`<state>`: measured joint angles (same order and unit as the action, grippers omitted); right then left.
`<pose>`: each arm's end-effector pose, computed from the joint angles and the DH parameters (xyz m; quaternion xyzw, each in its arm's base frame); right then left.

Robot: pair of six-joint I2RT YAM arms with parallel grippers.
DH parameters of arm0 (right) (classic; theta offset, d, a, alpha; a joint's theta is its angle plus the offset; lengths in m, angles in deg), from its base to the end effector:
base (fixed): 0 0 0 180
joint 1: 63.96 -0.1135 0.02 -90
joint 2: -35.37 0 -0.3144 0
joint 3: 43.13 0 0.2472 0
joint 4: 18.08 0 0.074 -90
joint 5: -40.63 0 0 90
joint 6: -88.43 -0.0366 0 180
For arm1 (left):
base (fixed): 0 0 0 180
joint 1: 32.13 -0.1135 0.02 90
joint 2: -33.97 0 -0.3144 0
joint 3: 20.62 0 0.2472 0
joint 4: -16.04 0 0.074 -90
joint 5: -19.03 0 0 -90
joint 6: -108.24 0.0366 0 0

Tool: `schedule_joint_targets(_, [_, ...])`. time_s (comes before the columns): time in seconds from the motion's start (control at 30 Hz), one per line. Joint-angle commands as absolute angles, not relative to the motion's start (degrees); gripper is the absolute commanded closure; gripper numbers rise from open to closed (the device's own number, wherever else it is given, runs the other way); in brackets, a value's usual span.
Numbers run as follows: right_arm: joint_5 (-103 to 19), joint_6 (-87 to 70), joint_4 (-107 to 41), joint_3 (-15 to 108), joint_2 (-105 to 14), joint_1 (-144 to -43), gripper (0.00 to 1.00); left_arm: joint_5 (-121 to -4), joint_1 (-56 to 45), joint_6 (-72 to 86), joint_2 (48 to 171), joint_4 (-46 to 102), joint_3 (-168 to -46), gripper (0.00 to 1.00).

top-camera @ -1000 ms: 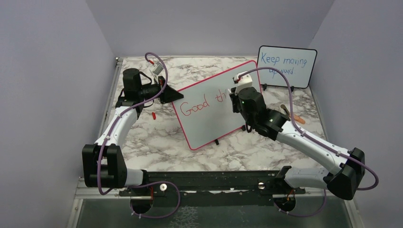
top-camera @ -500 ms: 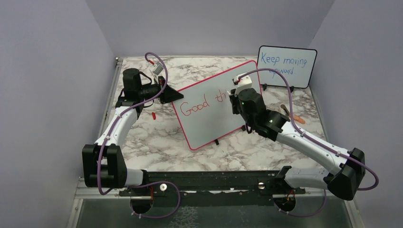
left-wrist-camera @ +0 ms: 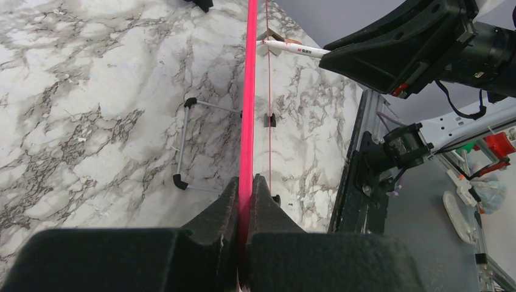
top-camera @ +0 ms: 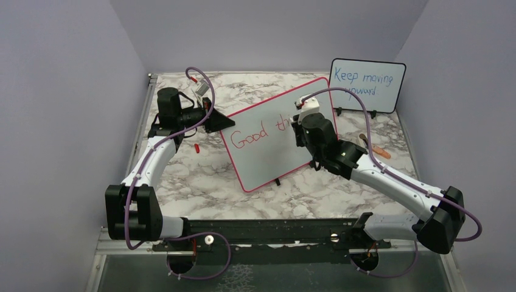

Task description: Write a sentence on the whiteboard

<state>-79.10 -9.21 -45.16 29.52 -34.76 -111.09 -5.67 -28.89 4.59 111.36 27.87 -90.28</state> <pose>0.1877 0.1755 0.3761 -0.1442 0.8122 0.0487 0.5632 0.2781 -0.0490 0.3572 0.2475 0.7132 -0.5073 0.4156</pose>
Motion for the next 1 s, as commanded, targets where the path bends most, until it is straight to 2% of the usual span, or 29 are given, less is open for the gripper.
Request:
schedule_joint_targets(0.0, [-78.81,-9.73,-45.13,29.63,-35.56,-110.76,0.99,-6.44,-27.04,9.53,112.91,32.29,-89.50,1.00])
schedule_joint_targets(0.97, [-76.85,-12.21,-50.41,27.82,-33.75,-110.81,0.99,-6.67,-27.04,9.62,112.92,32.46,-89.53,1.00])
